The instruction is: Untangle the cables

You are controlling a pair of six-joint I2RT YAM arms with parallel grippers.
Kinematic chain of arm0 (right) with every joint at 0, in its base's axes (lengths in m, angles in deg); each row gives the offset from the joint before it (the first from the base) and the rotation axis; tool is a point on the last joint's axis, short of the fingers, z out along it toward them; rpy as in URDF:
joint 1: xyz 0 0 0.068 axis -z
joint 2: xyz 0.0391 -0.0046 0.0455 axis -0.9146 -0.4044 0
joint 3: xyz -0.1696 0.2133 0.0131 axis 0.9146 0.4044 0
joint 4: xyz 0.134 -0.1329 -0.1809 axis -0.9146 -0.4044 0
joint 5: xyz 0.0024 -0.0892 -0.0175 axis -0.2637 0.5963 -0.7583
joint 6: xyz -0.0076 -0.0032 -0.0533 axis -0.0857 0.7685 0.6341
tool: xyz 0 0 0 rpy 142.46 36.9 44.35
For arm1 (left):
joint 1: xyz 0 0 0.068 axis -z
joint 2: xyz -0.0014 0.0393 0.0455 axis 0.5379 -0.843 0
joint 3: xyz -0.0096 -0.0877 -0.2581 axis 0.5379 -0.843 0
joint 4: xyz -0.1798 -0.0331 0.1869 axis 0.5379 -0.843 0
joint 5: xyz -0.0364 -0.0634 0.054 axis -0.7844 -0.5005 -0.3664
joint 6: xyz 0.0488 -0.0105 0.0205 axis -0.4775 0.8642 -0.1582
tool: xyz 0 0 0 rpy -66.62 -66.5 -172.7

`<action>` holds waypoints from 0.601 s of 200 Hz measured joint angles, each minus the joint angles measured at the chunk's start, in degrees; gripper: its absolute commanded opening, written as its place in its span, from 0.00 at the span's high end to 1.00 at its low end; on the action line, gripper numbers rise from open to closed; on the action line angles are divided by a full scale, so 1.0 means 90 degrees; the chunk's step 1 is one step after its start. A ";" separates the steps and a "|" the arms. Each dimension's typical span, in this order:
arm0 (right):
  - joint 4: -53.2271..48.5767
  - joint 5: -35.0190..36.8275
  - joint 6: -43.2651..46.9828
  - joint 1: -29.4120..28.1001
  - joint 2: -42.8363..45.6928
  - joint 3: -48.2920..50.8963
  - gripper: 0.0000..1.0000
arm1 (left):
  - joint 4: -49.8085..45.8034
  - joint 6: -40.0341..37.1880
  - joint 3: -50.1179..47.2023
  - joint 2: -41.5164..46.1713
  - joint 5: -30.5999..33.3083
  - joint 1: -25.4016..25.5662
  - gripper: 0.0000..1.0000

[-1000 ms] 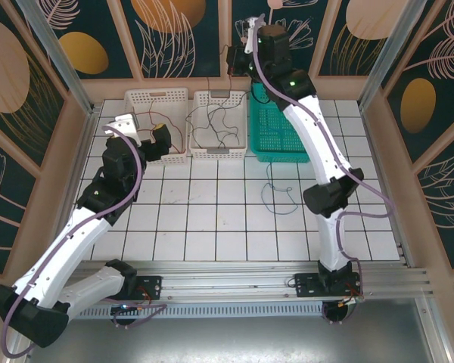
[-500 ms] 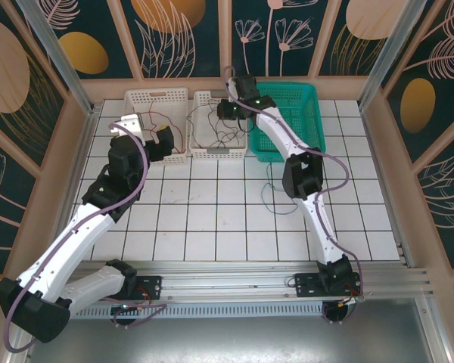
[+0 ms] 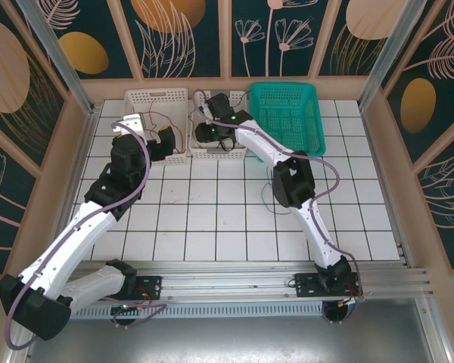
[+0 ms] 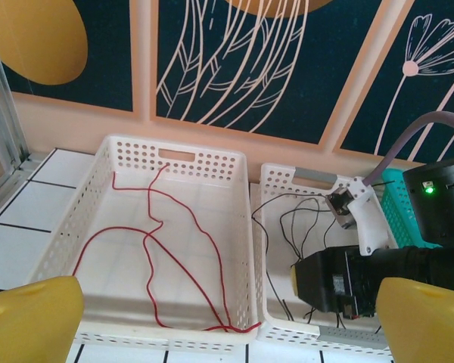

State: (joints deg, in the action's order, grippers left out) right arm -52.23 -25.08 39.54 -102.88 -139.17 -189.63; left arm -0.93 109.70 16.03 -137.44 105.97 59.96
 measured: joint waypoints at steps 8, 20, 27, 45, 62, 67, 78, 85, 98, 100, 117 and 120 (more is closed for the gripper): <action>0.0083 -0.0005 -0.0005 -0.0032 0.0092 0.0119 0.68 | 0.0000 -0.0002 0.0000 -0.0015 -0.0005 0.0000 0.01; 0.0199 -0.0007 -0.0022 -0.0032 0.0185 0.0240 0.69 | 0.0000 -0.0002 0.0000 -0.0032 -0.0022 0.0000 0.02; 0.0250 -0.0017 -0.0024 -0.0015 0.0194 0.0255 0.70 | 0.0000 -0.0010 0.0000 -0.0036 -0.0024 0.0000 0.01; 0.0323 0.0002 -0.0036 0.0002 0.0192 0.0257 0.70 | 0.0000 -0.0019 0.0000 -0.0036 -0.0024 0.0000 0.02; 0.0345 0.0032 -0.0044 0.0005 0.0192 0.0257 0.70 | 0.0000 -0.0019 0.0000 -0.0036 -0.0024 0.0000 0.02; 0.0350 0.0034 -0.0044 0.0002 0.0192 0.0257 0.70 | 0.0000 -0.0019 0.0000 -0.0036 -0.0024 0.0000 0.01; 0.0347 0.0029 -0.0041 0.0002 0.0187 0.0257 0.70 | 0.0000 -0.0022 0.0000 -0.0036 -0.0024 0.0000 0.01; 0.0347 0.0029 -0.0039 0.0002 0.0182 0.0257 0.70 | 0.0000 -0.0022 0.0000 -0.0036 -0.0024 0.0000 0.02; 0.0347 0.0027 -0.0024 -0.0002 0.0172 0.0257 0.70 | 0.0000 -0.0022 0.0000 -0.0036 -0.0024 0.0000 0.01; 0.0347 0.0024 -0.0019 -0.0002 0.0165 0.0257 0.70 | 0.0002 -0.0022 0.0000 -0.0036 -0.0024 0.0000 0.01; 0.0352 0.0010 -0.0015 -0.0010 0.0138 0.0257 0.69 | 0.0000 -0.0024 0.0000 -0.0036 -0.0024 0.0000 0.02; 0.0352 0.0005 -0.0010 -0.0010 0.0129 0.0257 0.69 | 0.0000 -0.0022 0.0000 -0.0036 -0.0024 0.0000 0.02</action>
State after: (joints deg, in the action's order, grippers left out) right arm -49.06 -25.04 39.45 -102.96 -138.01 -187.31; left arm -0.93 109.50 16.03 -137.77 105.75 59.96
